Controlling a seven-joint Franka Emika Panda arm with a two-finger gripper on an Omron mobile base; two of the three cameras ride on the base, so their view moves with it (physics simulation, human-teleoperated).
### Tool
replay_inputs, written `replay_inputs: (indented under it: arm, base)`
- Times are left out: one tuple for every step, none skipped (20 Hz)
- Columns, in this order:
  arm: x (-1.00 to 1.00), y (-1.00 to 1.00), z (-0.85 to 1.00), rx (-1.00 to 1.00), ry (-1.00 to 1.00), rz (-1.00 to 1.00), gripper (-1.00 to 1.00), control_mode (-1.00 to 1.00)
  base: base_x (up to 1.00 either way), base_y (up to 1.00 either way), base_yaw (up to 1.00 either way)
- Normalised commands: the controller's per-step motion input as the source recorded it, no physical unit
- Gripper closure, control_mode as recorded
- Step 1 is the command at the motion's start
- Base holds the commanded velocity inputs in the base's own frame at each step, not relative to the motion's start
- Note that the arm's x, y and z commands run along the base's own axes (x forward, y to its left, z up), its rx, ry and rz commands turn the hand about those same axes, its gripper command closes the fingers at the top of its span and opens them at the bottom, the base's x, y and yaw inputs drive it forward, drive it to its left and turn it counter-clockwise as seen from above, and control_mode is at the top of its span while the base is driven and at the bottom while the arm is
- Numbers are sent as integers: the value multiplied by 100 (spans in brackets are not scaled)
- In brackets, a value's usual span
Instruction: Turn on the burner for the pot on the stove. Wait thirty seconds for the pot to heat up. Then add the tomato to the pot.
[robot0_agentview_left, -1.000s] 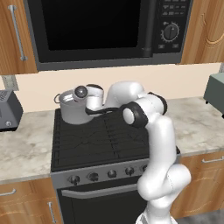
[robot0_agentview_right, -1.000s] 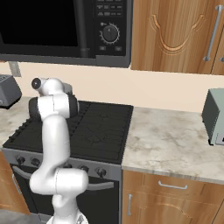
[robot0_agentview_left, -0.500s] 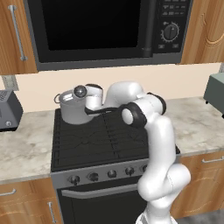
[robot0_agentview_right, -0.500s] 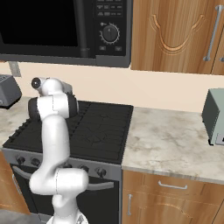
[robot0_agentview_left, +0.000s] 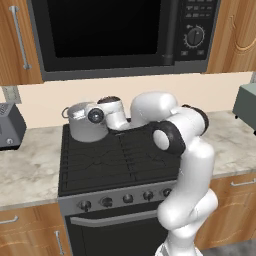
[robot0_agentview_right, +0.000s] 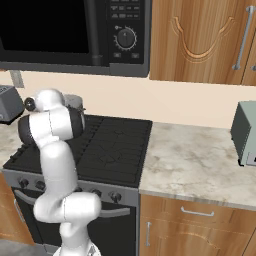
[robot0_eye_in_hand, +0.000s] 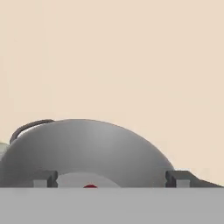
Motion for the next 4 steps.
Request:
replay_inputs:
  arm:
    - [-100,-37,4,3,-28,0,-100,-100]
    - [-100,-43,9,4,-31,0,-100,-100]
    - [-100,-49,12,6,-31,0,-100,-100]
    - [-100,-51,11,6,-32,0,-100,-100]
  base:
    - [0,0,0]
    - [0,0,0]
    - [0,0,0]
    - [0,0,0]
